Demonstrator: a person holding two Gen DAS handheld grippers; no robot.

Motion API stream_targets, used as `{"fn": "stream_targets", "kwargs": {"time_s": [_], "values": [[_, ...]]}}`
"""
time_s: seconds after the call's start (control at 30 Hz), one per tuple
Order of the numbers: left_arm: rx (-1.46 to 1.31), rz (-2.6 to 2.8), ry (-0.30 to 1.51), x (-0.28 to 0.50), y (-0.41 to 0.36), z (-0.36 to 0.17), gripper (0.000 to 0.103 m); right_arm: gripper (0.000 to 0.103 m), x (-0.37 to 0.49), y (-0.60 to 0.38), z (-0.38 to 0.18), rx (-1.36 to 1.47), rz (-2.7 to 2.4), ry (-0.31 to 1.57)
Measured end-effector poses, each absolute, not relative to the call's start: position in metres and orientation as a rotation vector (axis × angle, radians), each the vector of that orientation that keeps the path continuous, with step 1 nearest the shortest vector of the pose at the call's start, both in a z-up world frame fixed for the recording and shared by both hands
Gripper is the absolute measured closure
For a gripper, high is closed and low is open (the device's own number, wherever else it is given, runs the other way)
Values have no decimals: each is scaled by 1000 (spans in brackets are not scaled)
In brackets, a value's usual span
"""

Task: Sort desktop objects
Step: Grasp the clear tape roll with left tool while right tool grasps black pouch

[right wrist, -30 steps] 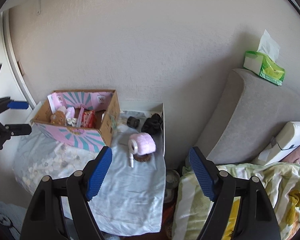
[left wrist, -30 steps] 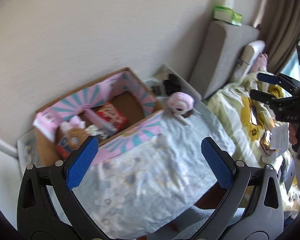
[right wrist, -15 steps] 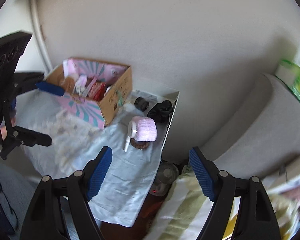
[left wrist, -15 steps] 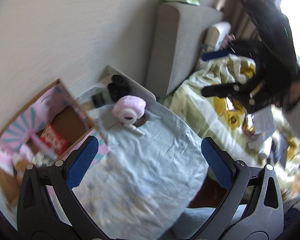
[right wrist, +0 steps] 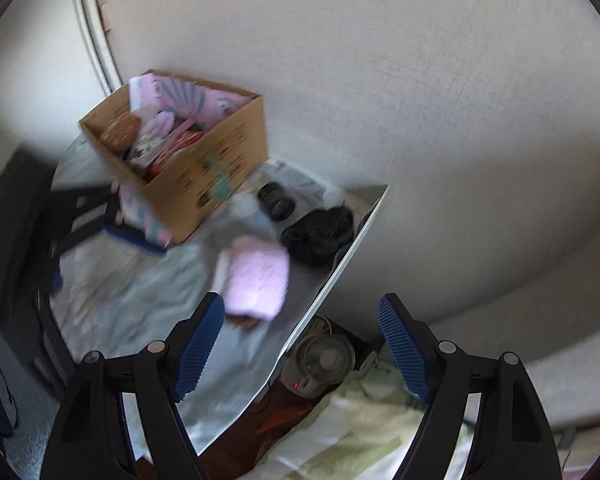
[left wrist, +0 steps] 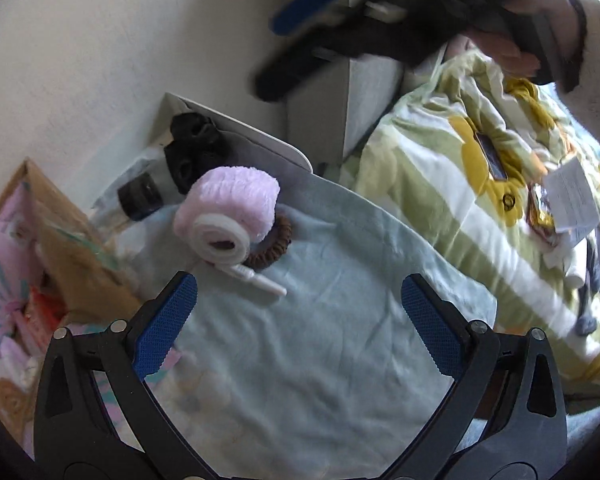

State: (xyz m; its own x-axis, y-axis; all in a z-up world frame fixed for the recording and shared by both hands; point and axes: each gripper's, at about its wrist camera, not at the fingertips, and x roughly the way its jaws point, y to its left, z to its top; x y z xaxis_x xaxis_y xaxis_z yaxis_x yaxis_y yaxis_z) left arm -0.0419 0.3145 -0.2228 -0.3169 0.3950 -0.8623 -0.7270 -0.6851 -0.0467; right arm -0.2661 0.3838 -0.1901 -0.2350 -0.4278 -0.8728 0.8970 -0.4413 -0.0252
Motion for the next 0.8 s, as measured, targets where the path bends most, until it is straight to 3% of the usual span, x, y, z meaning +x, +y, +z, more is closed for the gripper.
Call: {"fn": "stream_targets", "kwargs": {"time_s": [0.17,0.27,0.43,0.73,0.8], "values": [[-1269,2061,342,-63,317,-233,10,28,-303,355,-197,1033,-1780,724],[-1300,2085,286,-71,316,-239,12,40,-312,339,-205,1042,-1735,753],[-1331,2130,204,-81,316,-249,15,42,-316,322,-221,1042,-1667,808],[-1372,2163,-19,-98,297,-251,38,45,-322,301,-250,1060,-1565,899],[-1402,2162,-62,-104,294,-254,50,45,-324,297,-252,1061,-1560,899]]}}
